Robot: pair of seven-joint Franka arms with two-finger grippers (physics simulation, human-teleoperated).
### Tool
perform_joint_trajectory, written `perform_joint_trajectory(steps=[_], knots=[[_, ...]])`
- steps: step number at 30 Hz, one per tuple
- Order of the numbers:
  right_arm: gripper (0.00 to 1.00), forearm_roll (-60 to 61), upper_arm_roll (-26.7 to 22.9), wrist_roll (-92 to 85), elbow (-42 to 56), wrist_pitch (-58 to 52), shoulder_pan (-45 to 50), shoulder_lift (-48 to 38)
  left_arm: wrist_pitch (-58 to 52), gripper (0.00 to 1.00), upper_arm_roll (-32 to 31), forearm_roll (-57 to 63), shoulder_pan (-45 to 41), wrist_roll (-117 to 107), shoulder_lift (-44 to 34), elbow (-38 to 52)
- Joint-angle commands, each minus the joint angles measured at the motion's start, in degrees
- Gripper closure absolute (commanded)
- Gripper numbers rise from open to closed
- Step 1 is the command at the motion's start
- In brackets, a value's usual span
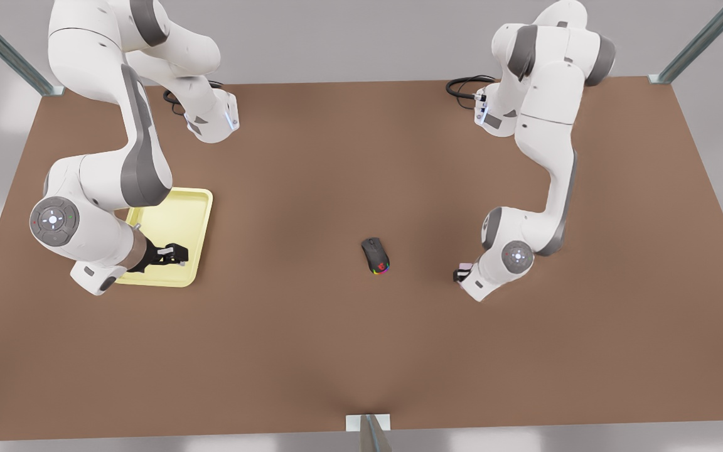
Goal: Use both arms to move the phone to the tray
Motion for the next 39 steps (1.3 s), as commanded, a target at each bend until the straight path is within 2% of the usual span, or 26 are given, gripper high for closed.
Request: perform_joint_trajectory(steps=[1,2,4,6,8,10,13,21,24,29,30,31,33,35,36,37,38,39], knots=[[0.00,0.04,0.01,-0.07,-0.01,-0.02,0.00,-0.07,-10.91,0.25,-0.47,-0.06,-4.27,-23.58,0.57,6.29],[0.00,0.04,0.01,-0.07,0.08,-0.02,0.00,-0.07,-16.02,0.25,-0.47,-0.50,-7.51,-28.95,1.72,11.57],[0.00,0.04,-0.08,-0.16,-0.01,-0.02,0.00,-0.07,-18.04,0.25,-0.55,-0.59,-15.25,-39.58,2.77,14.39],[0.00,0.04,-0.08,-0.33,-0.01,-0.11,0.00,-0.07,-23.15,0.25,-2.58,-1.73,-19.73,-49.69,4.70,21.24],[0.00,-0.05,-0.17,-1.12,-0.01,-0.02,-0.09,-0.07,-22.18,0.25,-2.58,-1.82,-24.65,-57.25,7.25,24.76],[0.00,0.04,-0.17,-1.12,-0.01,-0.02,-0.35,-0.07,-21.04,0.25,-2.58,-2.35,-28.70,-62.35,12.96,31.96],[0.00,0.04,-0.08,-1.12,-0.01,-0.02,-0.18,-0.07,-19.37,0.25,-3.28,-2.52,-30.37,-62.97,18.94,39.44],[0.00,0.04,-0.08,-1.12,-0.01,-0.11,-0.17,-0.07,-16.73,0.25,-3.28,-2.44,-32.48,-62.18,23.86,40.05],[0.00,0.04,-0.08,-1.12,-0.01,-0.11,-0.26,-0.07,-14.80,0.24,-4.86,-2.44,-32.75,-46.64,24.57,40.23],[0.00,0.04,-0.08,-1.04,-0.01,-0.11,-0.17,-0.07,-13.92,0.24,-5.83,-2.44,-32.92,-34.58,25.63,40.23],[0.00,0.04,-0.08,-1.12,-0.01,-0.11,-0.17,-0.07,-13.74,0.22,-5.83,-2.44,-32.92,-33.00,25.63,40.23],[0.00,0.13,-0.08,-1.12,0.00,-0.11,-0.17,-0.07,-12.77,0.04,-5.83,-2.44,-32.92,-31.42,25.63,40.23],[0.00,0.13,-0.08,-1.12,-0.01,-0.02,-0.17,-0.07,-12.25,0.00,-5.83,-2.35,-32.75,-31.24,25.36,40.06],[0.00,0.13,0.01,-1.04,0.08,-0.02,0.18,-0.07,-11.81,0.00,-5.74,-2.26,-31.08,-30.80,24.75,39.88],[0.00,0.04,0.09,-1.04,0.08,-0.02,0.18,-0.07,-15.82,0.00,-6.26,-2.78,-25.65,-29.58,20.38,39.53],[0.00,0.04,0.18,-0.77,0.00,-0.02,0.44,-0.07,-38.15,0.00,-6.44,-3.67,-16.06,-20.10,10.52,39.53],[0.00,0.04,0.88,-0.77,-0.09,-0.02,0.62,0.02,-48.00,0.00,-5.83,-3.41,-5.62,-9.91,3.76,39.62],[0.00,-0.66,3.34,-0.16,-0.01,0.07,0.88,0.72,-53.02,0.00,-5.74,-1.39,2.31,-5.24,-0.03,39.62]])
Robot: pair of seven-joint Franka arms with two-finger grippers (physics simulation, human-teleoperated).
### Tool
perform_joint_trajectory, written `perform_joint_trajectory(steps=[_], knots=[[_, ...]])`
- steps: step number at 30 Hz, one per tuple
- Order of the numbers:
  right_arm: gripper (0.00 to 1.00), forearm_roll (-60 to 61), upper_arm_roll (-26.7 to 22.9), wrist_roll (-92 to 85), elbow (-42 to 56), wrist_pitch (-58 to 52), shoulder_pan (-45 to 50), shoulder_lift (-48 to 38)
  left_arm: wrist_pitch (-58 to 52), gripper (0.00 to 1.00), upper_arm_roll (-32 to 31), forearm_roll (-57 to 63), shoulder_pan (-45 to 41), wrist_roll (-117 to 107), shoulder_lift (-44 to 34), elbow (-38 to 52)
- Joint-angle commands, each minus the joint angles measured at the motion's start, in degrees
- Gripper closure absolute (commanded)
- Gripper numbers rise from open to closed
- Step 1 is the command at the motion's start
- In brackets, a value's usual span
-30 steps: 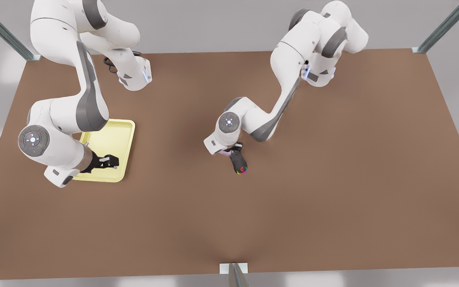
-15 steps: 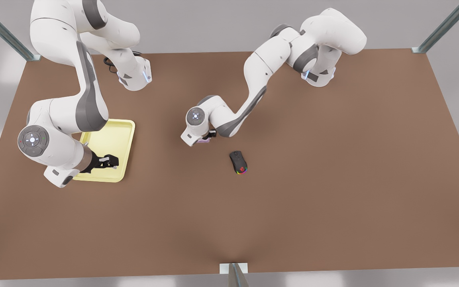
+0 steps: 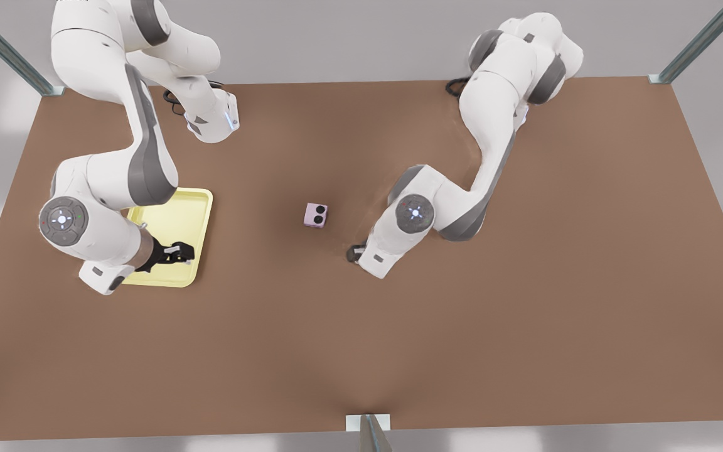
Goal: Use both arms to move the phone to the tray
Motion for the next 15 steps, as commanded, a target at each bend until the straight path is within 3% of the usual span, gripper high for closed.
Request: perform_joint_trajectory(steps=[1,3,4,5,10,14,15], knots=[[0.00,-0.16,1.30,0.73,-1.25,3.11,0.99,0.85,-26.04,0.00,0.12,7.05,11.02,32.99,-6.06,-0.02],[0.00,1.87,2.79,1.70,-6.00,7.68,2.04,0.76,-26.31,0.00,0.12,11.36,19.20,37.83,-8.96,0.07],[0.00,1.87,2.79,6.09,-7.23,9.97,5.03,1.12,-17.91,0.00,0.12,11.90,21.31,40.64,-17.81,-13.50],[0.00,1.87,2.79,12.68,-8.37,10.32,8.63,0.94,-2.22,0.00,4.86,10.32,20.09,42.58,-30.49,-34.90],[0.00,1.96,2.88,50.65,-18.31,18.76,22.26,-1.61,-17.17,0.00,7.33,6.45,18.85,43.90,-31.02,-32.45],[0.00,5.38,2.88,61.56,-20.59,21.57,22.79,-0.73,-22.09,0.00,4.61,5.92,18.68,43.89,-26.72,-22.60],[0.00,5.73,2.88,62.17,-21.73,23.06,22.79,-0.55,-21.57,0.00,4.87,0.39,18.68,43.90,-25.84,-22.60]])
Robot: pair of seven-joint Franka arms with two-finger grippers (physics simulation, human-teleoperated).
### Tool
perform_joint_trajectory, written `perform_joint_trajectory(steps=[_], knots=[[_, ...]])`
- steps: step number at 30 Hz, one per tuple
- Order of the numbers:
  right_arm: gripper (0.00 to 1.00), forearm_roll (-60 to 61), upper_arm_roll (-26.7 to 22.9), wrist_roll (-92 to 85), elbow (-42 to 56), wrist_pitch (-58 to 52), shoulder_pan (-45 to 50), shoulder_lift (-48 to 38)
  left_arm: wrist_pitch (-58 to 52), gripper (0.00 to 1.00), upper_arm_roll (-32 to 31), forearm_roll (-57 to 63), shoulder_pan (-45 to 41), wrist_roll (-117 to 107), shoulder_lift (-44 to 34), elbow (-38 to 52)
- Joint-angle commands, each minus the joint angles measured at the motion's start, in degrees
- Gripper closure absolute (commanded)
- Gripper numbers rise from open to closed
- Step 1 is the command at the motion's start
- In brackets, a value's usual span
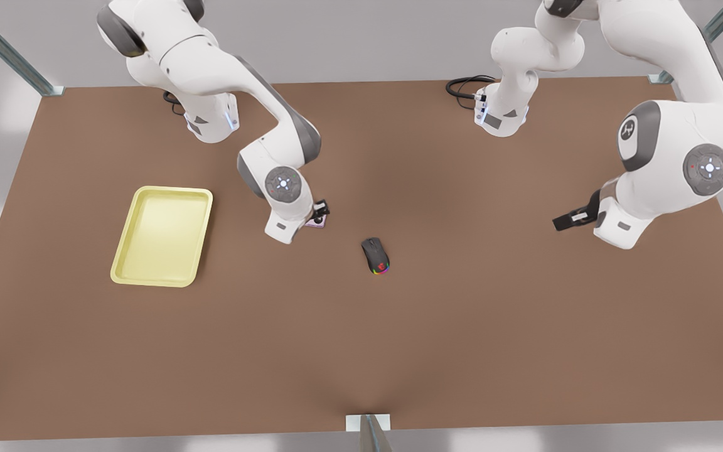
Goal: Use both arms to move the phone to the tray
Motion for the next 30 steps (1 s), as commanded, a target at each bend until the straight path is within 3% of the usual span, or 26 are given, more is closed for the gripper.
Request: perform_joint_trajectory(steps=[1,8,13,19,30], knots=[[0.00,2.02,0.02,42.05,-2.73,9.20,-0.05,0.05,-4.78,0.00,0.04,-6.51,0.22,19.13,0.71,1.33],[0.00,3.60,-0.07,41.43,-11.26,24.41,-0.84,1.90,-4.00,0.00,-0.66,-7.39,0.13,19.04,2.29,1.15],[0.00,3.60,0.02,41.35,-12.14,26.52,-0.49,3.13,-3.91,0.00,-0.66,-7.39,0.13,19.04,2.55,1.15],[0.00,3.60,0.28,35.55,-22.07,32.06,-0.58,0.23,-3.38,0.00,-0.75,-7.39,0.04,19.13,3.17,1.15],[0.00,3.16,2.22,33.61,-22.95,37.16,-0.75,6.20,-2.85,0.00,-0.66,-7.13,0.04,18.95,3.00,1.33]])
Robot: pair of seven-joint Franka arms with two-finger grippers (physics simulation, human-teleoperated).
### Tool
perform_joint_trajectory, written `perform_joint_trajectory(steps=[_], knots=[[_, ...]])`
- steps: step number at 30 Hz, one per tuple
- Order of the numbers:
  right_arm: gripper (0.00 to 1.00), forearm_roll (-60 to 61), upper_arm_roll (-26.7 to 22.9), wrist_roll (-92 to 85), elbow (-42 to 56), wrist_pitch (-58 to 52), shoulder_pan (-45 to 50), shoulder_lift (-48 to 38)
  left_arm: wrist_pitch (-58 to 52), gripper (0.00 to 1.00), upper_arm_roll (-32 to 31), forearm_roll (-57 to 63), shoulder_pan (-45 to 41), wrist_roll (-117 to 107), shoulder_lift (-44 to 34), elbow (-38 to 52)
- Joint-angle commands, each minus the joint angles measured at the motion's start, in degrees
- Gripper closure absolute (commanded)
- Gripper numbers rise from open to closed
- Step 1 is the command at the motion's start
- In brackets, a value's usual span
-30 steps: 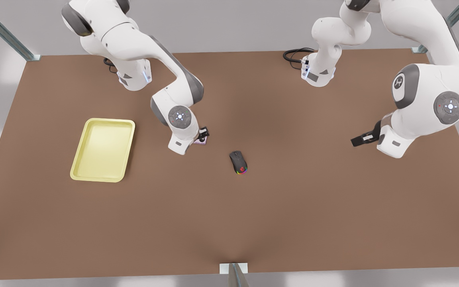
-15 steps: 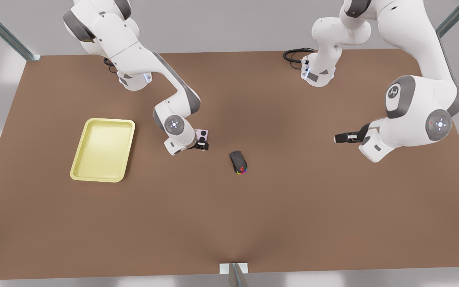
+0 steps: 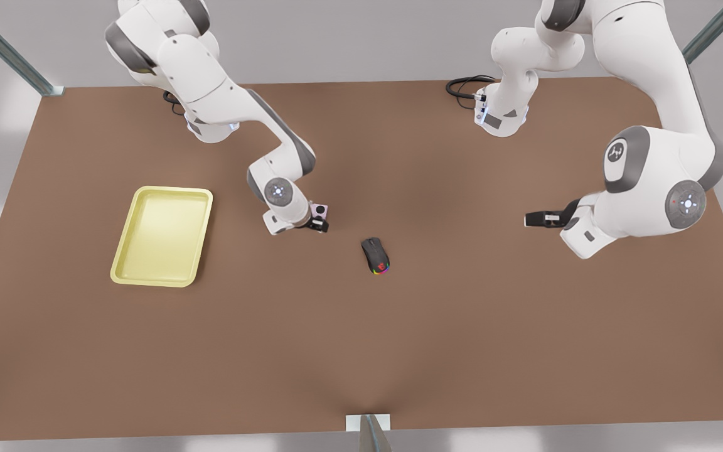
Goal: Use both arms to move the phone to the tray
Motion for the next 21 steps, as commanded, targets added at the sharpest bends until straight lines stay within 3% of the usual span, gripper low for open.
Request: perform_joint_trajectory(steps=[1,21], knots=[[0.00,-0.03,0.01,2.81,-0.04,2.78,0.14,0.80,-0.24,0.00,0.03,0.08,0.00,4.21,-0.81,1.38],[0.00,-0.11,0.89,0.43,-4.17,2.34,3.74,0.27,-0.15,0.00,0.21,0.87,0.09,3.42,-0.64,3.41]])
